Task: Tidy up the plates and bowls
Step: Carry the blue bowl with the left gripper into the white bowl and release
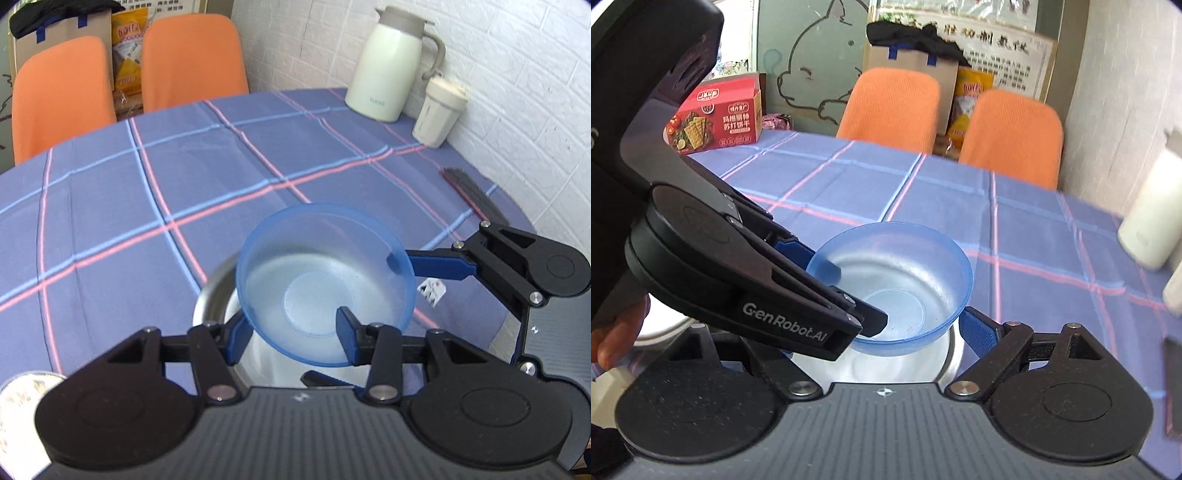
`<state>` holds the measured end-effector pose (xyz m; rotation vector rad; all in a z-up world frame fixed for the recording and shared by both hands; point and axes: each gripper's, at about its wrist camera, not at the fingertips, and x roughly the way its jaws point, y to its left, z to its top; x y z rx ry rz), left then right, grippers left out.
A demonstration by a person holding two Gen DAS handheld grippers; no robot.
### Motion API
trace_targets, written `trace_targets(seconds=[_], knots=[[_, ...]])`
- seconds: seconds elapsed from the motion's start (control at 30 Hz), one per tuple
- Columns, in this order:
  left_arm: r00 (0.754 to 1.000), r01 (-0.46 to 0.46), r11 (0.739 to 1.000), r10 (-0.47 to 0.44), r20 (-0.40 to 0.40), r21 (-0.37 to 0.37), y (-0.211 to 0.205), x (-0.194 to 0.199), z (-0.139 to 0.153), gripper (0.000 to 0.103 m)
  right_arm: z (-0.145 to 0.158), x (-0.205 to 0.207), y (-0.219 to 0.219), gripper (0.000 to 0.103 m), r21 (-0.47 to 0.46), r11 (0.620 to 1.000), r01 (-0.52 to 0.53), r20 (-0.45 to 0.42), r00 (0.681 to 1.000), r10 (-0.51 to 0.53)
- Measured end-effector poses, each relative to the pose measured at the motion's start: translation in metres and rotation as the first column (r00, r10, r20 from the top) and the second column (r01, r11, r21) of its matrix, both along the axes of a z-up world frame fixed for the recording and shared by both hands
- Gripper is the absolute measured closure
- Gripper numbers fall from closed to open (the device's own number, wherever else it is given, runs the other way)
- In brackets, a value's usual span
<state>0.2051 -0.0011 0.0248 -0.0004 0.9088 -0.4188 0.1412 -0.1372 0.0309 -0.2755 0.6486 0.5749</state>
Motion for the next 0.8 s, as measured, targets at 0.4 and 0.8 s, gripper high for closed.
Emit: trace_targets(seconds=[0.4,0.8], knots=[[1.000,0.027,0.999,-0.027,0.014,0.027,0.011,-0.001,-0.002,0.023,-0.021,-0.010,-0.023,0.027,0.088,0.996,0.022,-0.062,0.998,-0.016],[0.992,-0.084,0.982,0.099,0.081,-0.172,0.059,-0.040,0.023,0.009,-0.029,-0.044,-0.057,0.026,0.267,0.948,0.174,-0.120,0.982,-0.147]])
